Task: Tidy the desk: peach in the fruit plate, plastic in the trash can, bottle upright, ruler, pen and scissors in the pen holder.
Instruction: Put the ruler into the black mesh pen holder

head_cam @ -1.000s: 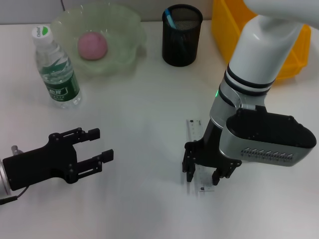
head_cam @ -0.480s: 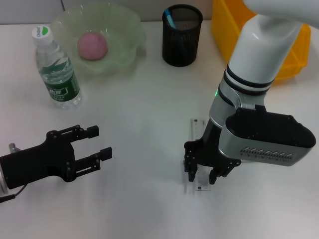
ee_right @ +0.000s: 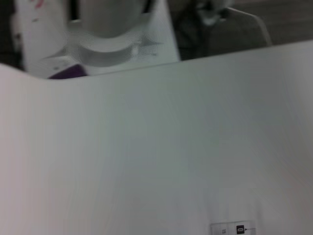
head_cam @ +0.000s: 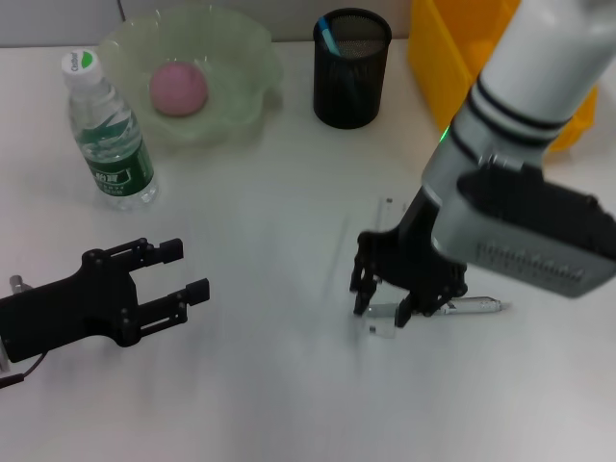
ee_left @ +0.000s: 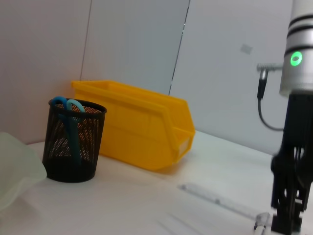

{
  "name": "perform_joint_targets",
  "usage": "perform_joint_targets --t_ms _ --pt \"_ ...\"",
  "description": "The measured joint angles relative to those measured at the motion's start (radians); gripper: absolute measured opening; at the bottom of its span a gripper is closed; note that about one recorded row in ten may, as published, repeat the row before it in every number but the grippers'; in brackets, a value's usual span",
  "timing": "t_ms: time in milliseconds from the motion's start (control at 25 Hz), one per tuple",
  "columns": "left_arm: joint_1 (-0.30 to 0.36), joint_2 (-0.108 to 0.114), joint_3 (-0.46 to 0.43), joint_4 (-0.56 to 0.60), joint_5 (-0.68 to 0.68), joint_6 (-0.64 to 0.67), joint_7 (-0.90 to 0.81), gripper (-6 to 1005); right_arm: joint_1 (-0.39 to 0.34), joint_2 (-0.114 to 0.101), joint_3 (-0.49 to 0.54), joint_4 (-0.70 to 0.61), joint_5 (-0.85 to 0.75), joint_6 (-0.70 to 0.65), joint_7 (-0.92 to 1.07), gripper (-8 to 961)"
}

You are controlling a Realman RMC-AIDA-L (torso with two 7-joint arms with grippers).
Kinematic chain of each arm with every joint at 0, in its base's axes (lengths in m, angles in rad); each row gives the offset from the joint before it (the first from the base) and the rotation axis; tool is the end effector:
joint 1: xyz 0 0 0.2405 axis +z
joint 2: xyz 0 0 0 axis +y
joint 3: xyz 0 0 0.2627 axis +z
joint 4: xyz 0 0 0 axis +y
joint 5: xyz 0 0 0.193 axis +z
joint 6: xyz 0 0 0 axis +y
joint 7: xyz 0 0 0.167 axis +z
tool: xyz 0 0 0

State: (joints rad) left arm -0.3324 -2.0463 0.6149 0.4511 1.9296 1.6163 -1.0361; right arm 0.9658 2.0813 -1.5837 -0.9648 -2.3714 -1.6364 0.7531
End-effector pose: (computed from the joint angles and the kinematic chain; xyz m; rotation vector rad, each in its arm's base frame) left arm -0.3065 0.2579 -0.0275 -2.5927 -0.6149 -0.8048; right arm 0.1323 0.3319 -0.0887 2.1535 1.6165 0.4118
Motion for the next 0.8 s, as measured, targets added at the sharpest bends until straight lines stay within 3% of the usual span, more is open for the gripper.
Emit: perform_joint_targets --t_ms 280,360,400,560,680,800 --pt "-0.006 0.009 0.000 0.003 0.001 0.003 -0.024 666 -0.037 -0.002 0.259 -0.098 0.006 -0.079 0.126 389" --pt "-0.006 0.009 0.000 0.003 -0.001 0.003 -0.021 666 -0.053 -0.003 0.381 -0.146 0.067 -0.113 0.190 388" --pt "-0.006 0.009 0.000 0.003 -0.002 0.006 -0.018 666 -0.053 -0.003 0.381 -0.146 0.067 -0.113 0.190 388" --pt "-0.009 0.009 -0.001 0.003 -0.003 0.007 -0.017 666 -0.073 -0.012 0.537 -0.186 0.189 -0.146 0.307 387" --pt "-0.013 0.008 0.000 0.003 -0.003 0.010 -0.016 666 -0.097 -0.009 0.650 -0.183 0.273 -0.100 0.397 387" --pt "-0.014 0.004 0.001 0.003 -0.003 0.012 -0.013 666 -0.132 -0.004 0.688 -0.164 0.374 0.015 0.476 387"
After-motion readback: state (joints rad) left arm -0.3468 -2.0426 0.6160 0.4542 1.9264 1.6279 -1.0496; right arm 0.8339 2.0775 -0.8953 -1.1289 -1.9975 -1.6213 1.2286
